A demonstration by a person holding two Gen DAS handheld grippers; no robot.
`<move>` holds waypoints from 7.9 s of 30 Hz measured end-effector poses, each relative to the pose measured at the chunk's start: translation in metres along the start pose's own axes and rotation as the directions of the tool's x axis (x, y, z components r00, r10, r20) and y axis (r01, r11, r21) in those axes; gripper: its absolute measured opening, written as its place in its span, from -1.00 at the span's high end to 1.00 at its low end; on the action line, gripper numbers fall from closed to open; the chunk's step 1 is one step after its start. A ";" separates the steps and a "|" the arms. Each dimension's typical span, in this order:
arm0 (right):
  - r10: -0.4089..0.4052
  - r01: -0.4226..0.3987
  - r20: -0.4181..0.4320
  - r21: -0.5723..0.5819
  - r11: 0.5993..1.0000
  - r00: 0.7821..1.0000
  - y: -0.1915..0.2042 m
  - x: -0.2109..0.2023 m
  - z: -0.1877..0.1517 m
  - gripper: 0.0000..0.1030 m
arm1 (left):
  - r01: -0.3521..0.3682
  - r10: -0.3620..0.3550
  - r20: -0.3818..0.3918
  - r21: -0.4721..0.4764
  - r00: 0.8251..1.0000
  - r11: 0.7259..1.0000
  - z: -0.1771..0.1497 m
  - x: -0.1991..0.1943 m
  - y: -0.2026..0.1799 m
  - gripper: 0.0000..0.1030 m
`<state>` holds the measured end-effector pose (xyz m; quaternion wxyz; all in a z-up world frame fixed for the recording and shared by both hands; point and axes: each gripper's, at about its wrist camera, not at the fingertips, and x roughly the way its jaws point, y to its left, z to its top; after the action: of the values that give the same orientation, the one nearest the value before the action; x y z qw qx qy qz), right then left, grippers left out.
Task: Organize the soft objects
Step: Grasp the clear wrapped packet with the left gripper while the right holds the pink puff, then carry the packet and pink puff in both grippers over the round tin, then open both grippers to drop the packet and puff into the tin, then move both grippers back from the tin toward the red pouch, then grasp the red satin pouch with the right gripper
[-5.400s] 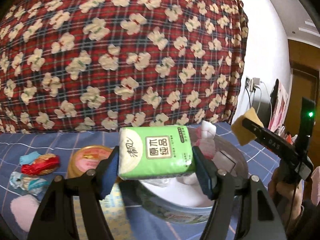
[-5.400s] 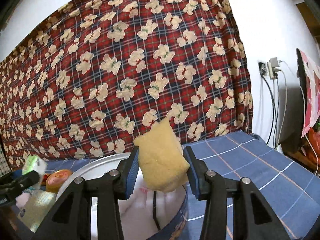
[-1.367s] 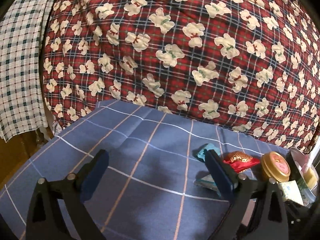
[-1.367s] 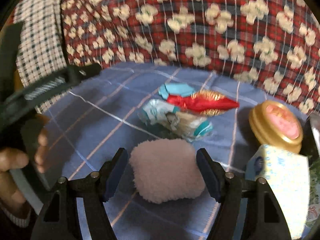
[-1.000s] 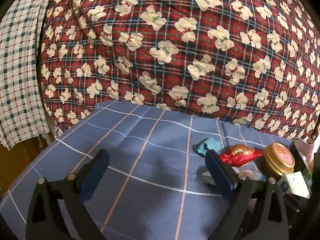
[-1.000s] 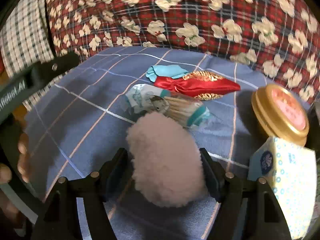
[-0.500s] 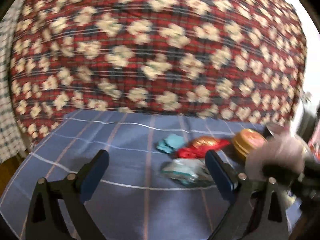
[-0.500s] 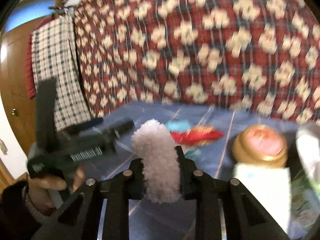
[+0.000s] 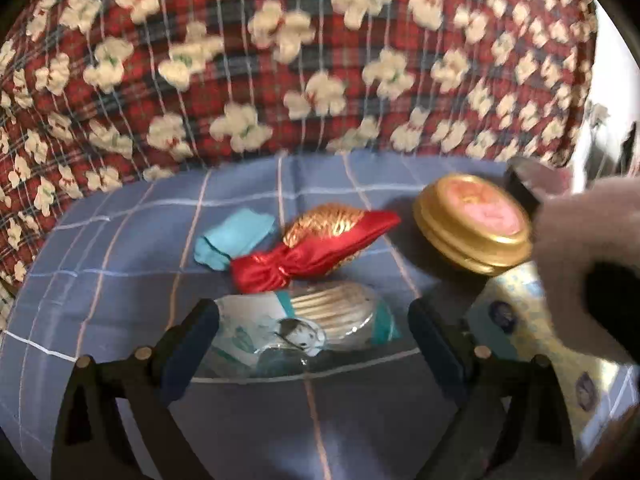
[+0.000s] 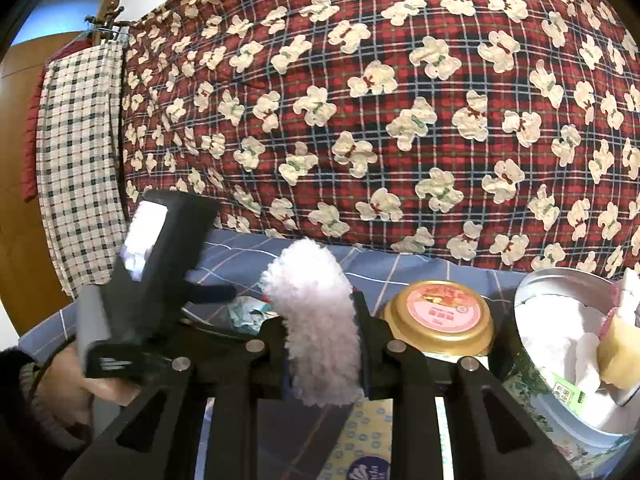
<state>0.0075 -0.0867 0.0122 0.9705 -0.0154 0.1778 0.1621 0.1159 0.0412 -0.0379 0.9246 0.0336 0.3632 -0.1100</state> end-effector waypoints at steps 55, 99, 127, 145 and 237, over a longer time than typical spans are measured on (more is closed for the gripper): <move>0.021 -0.023 0.016 0.089 0.996 1.000 -0.029 -0.019 0.000 0.48 | -0.071 0.073 -0.001 -0.211 0.997 0.975 -0.021 -0.024 0.038 -0.58; -0.237 0.200 0.095 0.297 0.934 0.967 -0.231 -0.080 0.008 0.49 | 0.305 -0.282 0.398 0.006 0.873 0.952 0.029 -0.102 -0.182 -0.44; -0.042 0.003 0.063 0.525 0.851 0.997 -0.301 -0.067 0.009 -0.36 | 0.191 -0.185 0.303 0.008 0.935 0.982 0.055 -0.036 -0.251 -1.00; -0.299 0.171 0.150 0.555 0.814 0.942 -0.303 -0.103 -0.004 -0.36 | 0.019 0.039 0.446 -0.125 0.894 0.992 0.019 -0.100 -0.138 -1.00; -0.065 0.253 -0.366 0.495 0.831 0.928 0.010 0.182 0.006 -0.56 | -0.279 0.417 0.306 -0.406 0.856 0.870 -0.049 -0.101 0.150 -1.00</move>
<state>0.1668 -0.0205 -0.0456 0.9019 0.2126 0.3755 0.0187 0.0460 0.2124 -0.0079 0.9729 -0.0861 0.1760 0.1231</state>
